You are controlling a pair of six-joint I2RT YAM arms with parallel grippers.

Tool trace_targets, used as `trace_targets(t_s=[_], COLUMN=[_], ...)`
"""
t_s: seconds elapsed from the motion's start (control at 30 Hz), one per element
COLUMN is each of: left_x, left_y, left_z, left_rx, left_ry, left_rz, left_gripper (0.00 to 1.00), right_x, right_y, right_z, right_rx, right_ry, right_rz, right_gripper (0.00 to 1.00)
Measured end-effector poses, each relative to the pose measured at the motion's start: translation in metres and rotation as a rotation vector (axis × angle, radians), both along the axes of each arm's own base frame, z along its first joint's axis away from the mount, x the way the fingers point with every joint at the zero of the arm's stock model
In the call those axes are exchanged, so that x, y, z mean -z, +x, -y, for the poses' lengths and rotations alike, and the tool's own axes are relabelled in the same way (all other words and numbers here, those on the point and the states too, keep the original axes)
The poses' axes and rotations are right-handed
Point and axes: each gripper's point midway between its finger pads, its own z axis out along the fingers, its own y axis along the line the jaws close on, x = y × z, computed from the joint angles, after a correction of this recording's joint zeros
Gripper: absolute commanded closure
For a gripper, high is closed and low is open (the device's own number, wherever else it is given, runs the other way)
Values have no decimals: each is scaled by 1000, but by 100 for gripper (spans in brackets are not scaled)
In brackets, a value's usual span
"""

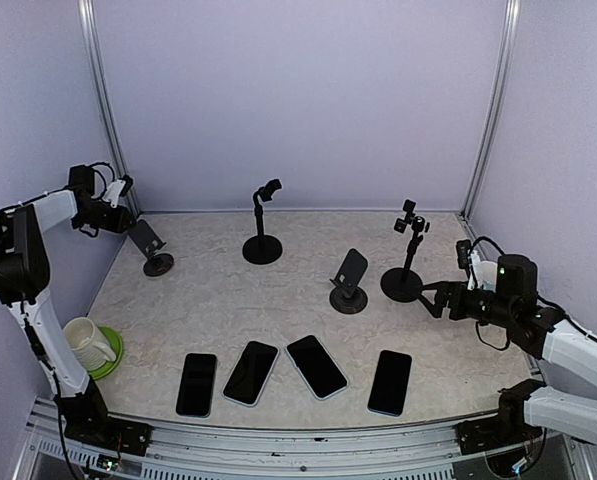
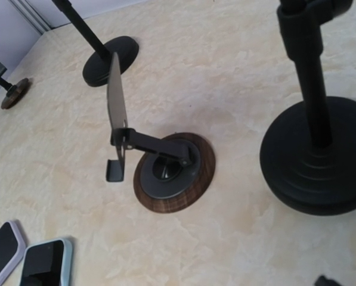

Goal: Place the phone on the phone stand
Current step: Place the phone stand at the corner of the board, then pick up the phone stand at the center of the board.

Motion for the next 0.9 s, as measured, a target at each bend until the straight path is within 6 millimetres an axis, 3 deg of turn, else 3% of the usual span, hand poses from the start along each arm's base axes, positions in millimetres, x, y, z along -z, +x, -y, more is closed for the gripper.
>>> trace_targets(t_s=[0.33,0.5,0.6,0.63,0.67,0.7,0.9], left_x=[-35,-72,-106,-116,-128,-140,-193], left_y=[2,-1,-7,-11,-16,-23,-73], left_z=[2,13,32,40,49,61,137], left_rx=[-57,-85,-83,-80,-76,-69,12], left_ry=[-47,-62,-56,-53,-46,-41,-41], left_rz=[69,140,220,245,280,313,481], left_gripper=[78,72,60,48,8,2,1], right_x=[1,2,3,3,4,5,11], right_y=[0,0,0,0,1,1,4], right_z=[0,1,1,1,2,2,5], right_rx=[0,3,6,8,11,12,31], right_ry=[-1,-3,-5,-6,-8,-11,-28], right_rz=[-3,-4,-4,-6,-8,-11,-27], right_gripper=[0,0,0,0,0,0,0])
